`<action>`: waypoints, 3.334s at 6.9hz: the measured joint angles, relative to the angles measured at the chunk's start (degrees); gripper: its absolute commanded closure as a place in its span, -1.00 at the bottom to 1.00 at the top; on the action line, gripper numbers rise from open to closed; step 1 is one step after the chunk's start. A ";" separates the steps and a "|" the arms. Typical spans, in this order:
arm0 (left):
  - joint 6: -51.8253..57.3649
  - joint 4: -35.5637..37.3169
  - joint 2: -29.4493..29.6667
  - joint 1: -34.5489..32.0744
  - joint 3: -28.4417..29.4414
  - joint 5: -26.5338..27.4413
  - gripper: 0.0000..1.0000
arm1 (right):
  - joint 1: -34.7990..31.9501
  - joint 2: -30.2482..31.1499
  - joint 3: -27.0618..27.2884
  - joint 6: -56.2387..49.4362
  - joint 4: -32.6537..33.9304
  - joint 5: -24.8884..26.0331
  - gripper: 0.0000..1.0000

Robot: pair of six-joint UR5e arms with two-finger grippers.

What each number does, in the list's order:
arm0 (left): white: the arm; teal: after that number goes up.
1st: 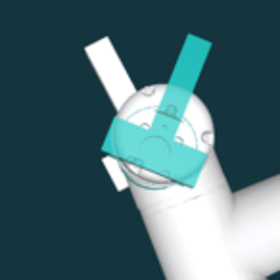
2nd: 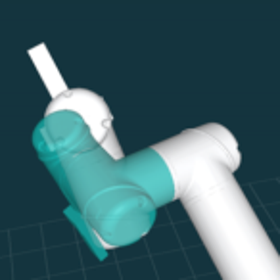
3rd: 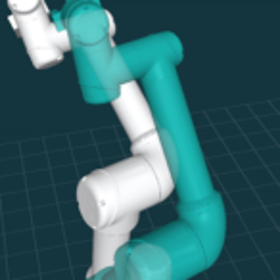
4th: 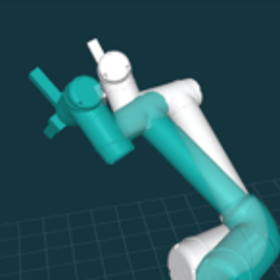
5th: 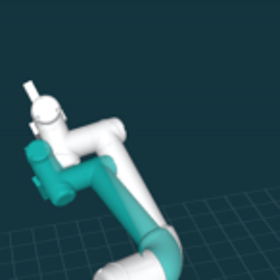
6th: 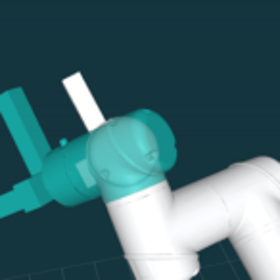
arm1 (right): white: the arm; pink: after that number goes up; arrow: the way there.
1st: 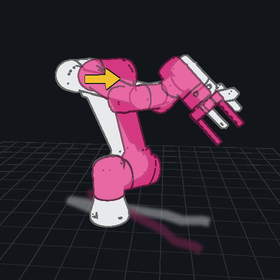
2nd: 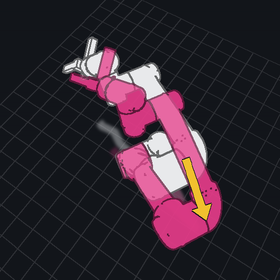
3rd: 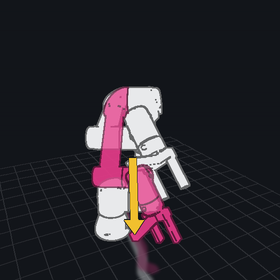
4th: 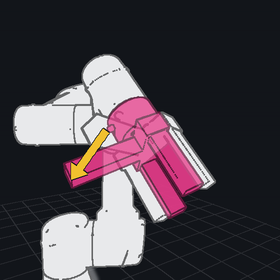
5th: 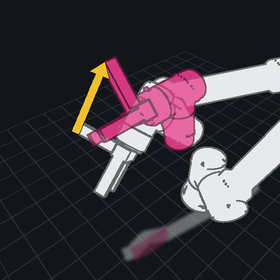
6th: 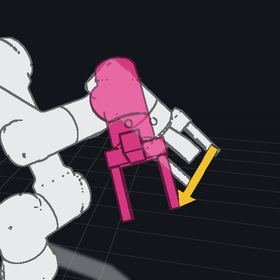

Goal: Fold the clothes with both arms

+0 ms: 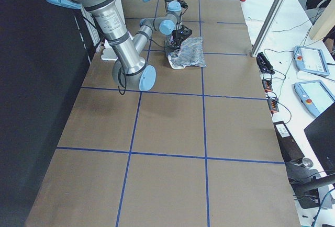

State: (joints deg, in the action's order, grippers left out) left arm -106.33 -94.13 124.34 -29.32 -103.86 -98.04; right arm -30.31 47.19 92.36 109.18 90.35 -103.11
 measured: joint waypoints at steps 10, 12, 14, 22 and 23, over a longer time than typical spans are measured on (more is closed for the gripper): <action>42.92 -17.67 -5.22 -26.38 14.80 -16.67 -1.00 | -23.26 2.65 -13.76 -50.98 -5.31 -9.73 -1.00; 62.76 -17.15 -12.53 -35.40 11.93 -20.21 -1.00 | -33.40 15.02 -5.51 -72.68 -2.52 -15.30 -1.00; 85.31 -11.92 -17.65 -44.79 11.00 -22.71 -1.00 | -44.13 25.71 -3.96 -94.16 -2.14 -20.97 -1.00; 123.71 -5.05 -31.01 -59.25 14.48 -28.10 -1.00 | -62.21 44.97 1.26 -117.71 -0.47 -29.46 -1.00; 123.54 -4.22 -32.02 -59.30 15.14 -29.32 -1.00 | -62.23 45.10 1.69 -117.09 -0.17 -29.55 -1.00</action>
State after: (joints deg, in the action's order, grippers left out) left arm 17.21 -98.35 92.32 -88.62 -88.72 -127.35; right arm -92.54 92.29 94.05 -7.91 90.19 -132.66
